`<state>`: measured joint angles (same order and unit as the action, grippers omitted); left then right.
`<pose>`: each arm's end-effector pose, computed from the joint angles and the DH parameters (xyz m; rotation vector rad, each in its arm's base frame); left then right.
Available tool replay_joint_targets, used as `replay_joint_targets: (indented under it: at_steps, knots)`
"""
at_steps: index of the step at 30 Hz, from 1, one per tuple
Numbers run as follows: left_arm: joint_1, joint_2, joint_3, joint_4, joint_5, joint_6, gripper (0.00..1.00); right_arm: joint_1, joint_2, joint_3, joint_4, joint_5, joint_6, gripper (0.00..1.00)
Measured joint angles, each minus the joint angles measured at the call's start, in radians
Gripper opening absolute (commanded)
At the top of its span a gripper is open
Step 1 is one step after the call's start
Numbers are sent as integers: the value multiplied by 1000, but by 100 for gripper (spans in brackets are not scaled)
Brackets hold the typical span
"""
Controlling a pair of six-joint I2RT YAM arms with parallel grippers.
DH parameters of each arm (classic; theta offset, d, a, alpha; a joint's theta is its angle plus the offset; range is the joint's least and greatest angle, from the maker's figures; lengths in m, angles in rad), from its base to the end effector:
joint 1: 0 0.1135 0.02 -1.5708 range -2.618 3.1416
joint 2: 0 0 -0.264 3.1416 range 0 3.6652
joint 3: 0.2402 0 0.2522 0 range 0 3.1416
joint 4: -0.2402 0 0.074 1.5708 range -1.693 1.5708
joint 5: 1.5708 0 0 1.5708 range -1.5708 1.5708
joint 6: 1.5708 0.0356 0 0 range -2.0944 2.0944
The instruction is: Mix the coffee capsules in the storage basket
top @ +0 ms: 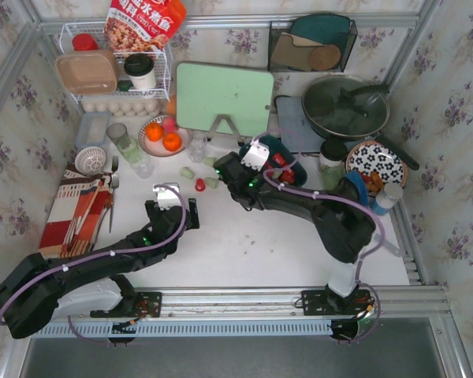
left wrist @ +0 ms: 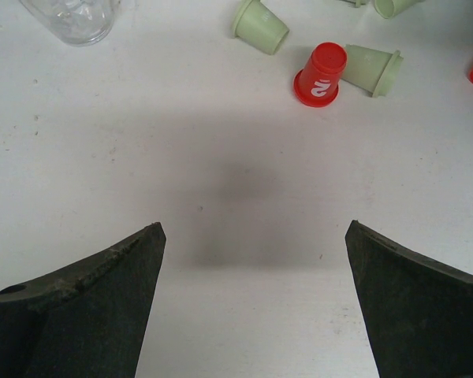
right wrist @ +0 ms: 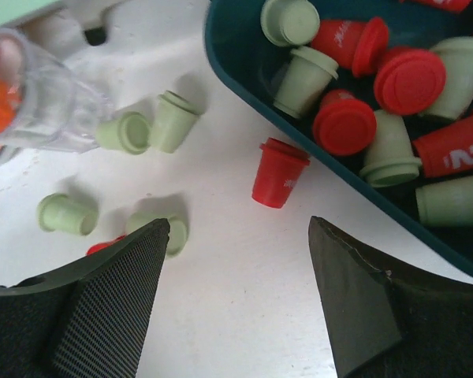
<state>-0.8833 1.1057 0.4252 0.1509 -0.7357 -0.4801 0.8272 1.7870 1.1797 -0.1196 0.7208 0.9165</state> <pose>0.1558 -0.1521 0.1913 -0.0310 1.9563 -0.1185 0.2795 0.2692 0.2139 0.4425 2.0533 0.2095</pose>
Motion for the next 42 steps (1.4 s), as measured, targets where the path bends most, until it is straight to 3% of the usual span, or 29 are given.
replay_joint_targets:
  at_steps: [9, 21, 33, 42]
  knots:
    - [3, -17, -16, -7, -8, 0, 99, 7, 251, 223, -255, 85, 251, 73]
    - [8, -26, -24, -7, -11, -1, 99, 6, 444, 396, -426, 216, 315, 62]
    - [12, -22, -22, -15, -11, -3, 99, 3, 465, 398, -406, 265, 249, 17]
    - [13, -21, -20, -17, -14, -4, 99, 9, 375, 311, -297, 213, 145, 1]
